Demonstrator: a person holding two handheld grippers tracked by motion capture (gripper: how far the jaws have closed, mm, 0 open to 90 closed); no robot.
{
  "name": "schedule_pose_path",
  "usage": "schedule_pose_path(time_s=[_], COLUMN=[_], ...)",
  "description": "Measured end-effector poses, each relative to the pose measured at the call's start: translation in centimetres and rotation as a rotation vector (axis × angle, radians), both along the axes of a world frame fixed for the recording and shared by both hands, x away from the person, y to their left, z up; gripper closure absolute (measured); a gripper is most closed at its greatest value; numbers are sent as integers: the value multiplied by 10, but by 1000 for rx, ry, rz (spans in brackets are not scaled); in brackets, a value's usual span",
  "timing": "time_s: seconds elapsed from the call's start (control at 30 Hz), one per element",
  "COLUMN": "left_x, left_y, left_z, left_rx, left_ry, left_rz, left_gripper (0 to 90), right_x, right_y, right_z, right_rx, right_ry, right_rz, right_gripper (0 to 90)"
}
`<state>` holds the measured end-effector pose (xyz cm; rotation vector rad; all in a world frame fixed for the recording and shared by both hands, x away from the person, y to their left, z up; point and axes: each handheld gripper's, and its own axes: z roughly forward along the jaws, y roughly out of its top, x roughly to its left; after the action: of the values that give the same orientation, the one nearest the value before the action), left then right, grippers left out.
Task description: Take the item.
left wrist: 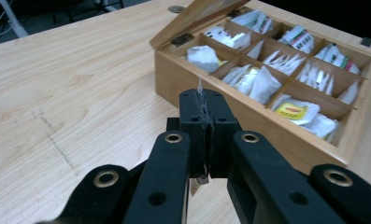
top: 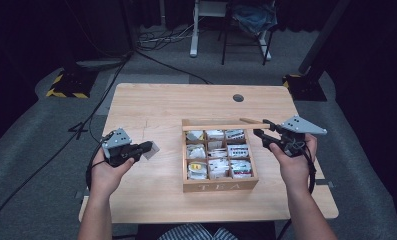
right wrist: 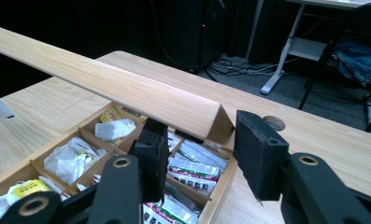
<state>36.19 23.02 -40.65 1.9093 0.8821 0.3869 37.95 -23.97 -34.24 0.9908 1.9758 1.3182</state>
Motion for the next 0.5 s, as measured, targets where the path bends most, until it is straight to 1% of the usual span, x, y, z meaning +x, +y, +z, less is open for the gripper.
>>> schedule_pose_path(time_s=[0.27,0.33,0.43,0.5], left_x=[9,10,13,15], left_y=[7,8,8,6], left_z=[-14,-18,-23,-28], left_rx=[-7,-11,3,8], left_ry=[31,32,44,58], left_rz=[35,55,72,72], left_gripper=[878,878,878,878], right_x=[0,0,0,-1], right_y=[0,0,0,0], right_z=[0,0,0,0], right_rx=[-1,-1,-3,-4], right_ry=[0,0,1,0], right_rz=[1,1,3,1], right_gripper=[562,562,562,562])
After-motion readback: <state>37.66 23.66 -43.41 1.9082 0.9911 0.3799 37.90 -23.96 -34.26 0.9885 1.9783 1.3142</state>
